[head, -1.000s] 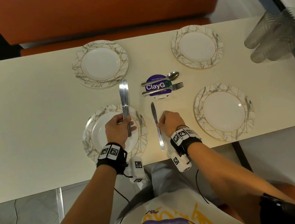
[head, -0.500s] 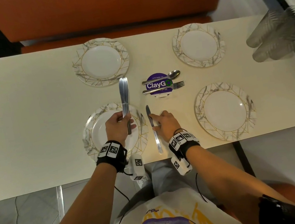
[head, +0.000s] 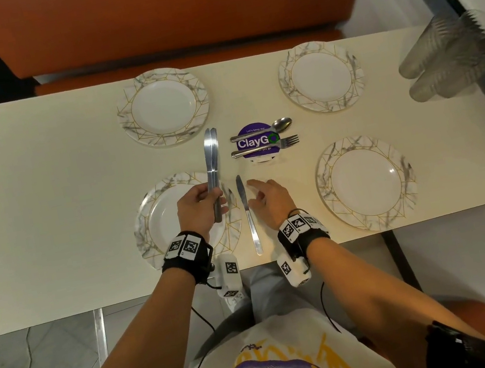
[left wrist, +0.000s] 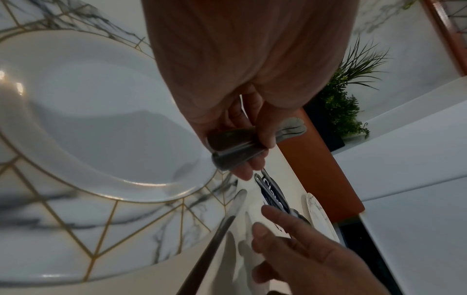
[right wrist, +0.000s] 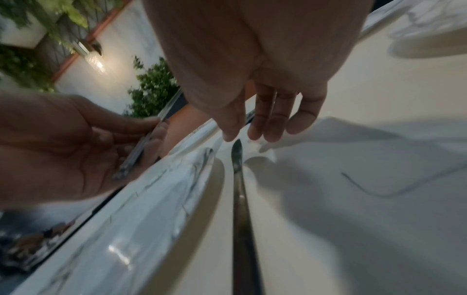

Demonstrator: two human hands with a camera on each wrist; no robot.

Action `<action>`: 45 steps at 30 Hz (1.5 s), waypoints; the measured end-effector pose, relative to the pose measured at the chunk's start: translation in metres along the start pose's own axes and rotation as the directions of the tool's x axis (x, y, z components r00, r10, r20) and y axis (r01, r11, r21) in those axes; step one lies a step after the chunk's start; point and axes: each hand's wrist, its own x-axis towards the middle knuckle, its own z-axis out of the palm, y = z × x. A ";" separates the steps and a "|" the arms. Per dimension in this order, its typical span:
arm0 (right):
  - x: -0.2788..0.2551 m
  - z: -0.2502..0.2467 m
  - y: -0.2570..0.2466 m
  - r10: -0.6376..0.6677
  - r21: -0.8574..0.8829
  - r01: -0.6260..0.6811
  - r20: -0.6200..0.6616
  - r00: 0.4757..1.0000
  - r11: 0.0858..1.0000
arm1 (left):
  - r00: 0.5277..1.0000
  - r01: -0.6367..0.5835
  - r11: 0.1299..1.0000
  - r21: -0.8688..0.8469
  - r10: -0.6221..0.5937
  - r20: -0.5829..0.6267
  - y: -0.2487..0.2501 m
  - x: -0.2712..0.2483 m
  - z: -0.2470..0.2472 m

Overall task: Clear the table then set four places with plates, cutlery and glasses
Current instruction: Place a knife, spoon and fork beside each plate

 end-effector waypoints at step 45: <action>0.001 -0.302 0.304 0.399 -0.004 -0.399 -0.001 0.917 0.917 | 0.995 0.081 0.996 0.024 -0.082 0.051 -0.020 -0.059 0.359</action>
